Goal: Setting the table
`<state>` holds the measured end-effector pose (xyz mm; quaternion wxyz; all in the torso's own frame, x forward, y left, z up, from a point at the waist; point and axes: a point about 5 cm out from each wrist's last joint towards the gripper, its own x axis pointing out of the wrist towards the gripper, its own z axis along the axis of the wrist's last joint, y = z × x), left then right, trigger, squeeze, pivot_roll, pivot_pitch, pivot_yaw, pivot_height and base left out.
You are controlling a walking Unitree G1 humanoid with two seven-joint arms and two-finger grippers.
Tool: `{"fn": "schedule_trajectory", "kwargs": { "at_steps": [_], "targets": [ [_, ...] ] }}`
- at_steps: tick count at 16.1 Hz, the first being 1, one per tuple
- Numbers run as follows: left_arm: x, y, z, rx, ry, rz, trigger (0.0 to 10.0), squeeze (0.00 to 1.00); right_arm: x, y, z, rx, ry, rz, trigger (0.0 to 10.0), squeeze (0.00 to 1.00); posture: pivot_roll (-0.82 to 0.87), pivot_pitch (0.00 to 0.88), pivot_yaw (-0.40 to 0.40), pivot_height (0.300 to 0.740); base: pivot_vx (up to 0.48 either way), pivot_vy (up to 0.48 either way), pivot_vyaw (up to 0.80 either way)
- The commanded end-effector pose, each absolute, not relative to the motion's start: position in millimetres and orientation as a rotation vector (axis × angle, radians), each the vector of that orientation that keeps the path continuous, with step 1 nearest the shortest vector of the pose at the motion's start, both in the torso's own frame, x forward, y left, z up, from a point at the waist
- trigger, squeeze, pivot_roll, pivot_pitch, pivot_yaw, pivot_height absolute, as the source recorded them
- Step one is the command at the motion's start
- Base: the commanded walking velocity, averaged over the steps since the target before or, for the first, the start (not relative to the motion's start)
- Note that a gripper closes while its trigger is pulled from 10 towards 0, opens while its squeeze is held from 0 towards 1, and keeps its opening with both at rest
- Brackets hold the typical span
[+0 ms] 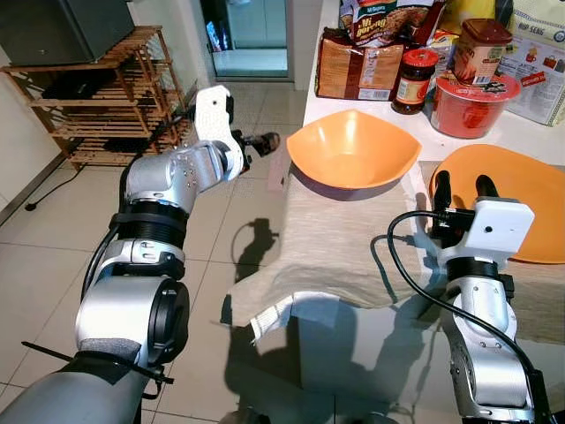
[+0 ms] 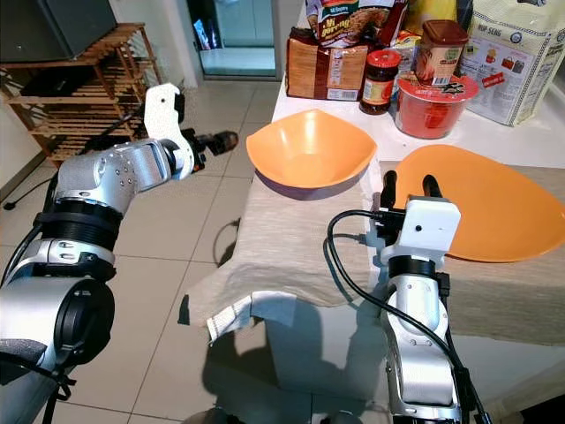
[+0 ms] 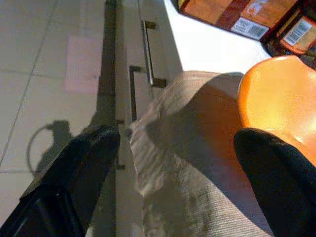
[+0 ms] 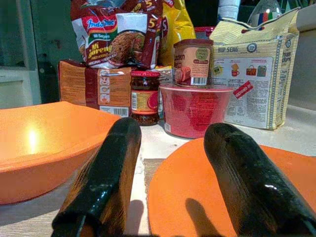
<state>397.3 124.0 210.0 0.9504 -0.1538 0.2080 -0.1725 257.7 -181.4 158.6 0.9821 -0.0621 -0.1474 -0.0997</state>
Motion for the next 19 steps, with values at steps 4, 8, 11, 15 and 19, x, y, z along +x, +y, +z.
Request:
{"fn": "schedule_trajectory", "kwargs": {
  "at_steps": [4,8,11,15,19],
  "targets": [
    [391.4,113.7,212.8,-0.367,0.442,-0.419,10.0,1.00,256.9,-180.6,163.6,-0.130,-0.317,-0.196,10.0,0.00,-0.07,0.000,0.081,0.722,0.000,0.000,0.00],
    [388.2,103.0,222.4,-0.401,0.414,-0.486,10.0,1.00,256.0,-181.0,162.7,-0.132,-0.313,-0.199,10.0,0.00,-0.08,0.000,0.084,0.722,0.000,0.000,0.00],
    [385.9,100.0,221.7,-0.409,0.426,-0.499,10.0,1.00,255.5,-181.3,162.4,-0.133,-0.312,-0.200,10.0,0.00,-0.08,0.000,0.085,0.722,0.000,0.000,0.00],
    [383.6,98.5,213.9,-0.385,0.458,-0.480,10.0,0.00,255.3,-181.3,162.2,-0.132,-0.311,-0.200,10.0,0.00,-0.08,0.000,0.086,0.722,0.000,0.000,0.00],
    [381.6,90.4,213.9,-0.413,0.467,-0.502,10.0,0.00,254.5,-181.4,162.2,-0.132,-0.310,-0.201,10.0,0.00,-0.09,0.000,0.088,0.722,0.000,0.000,0.00]
  ]
}}
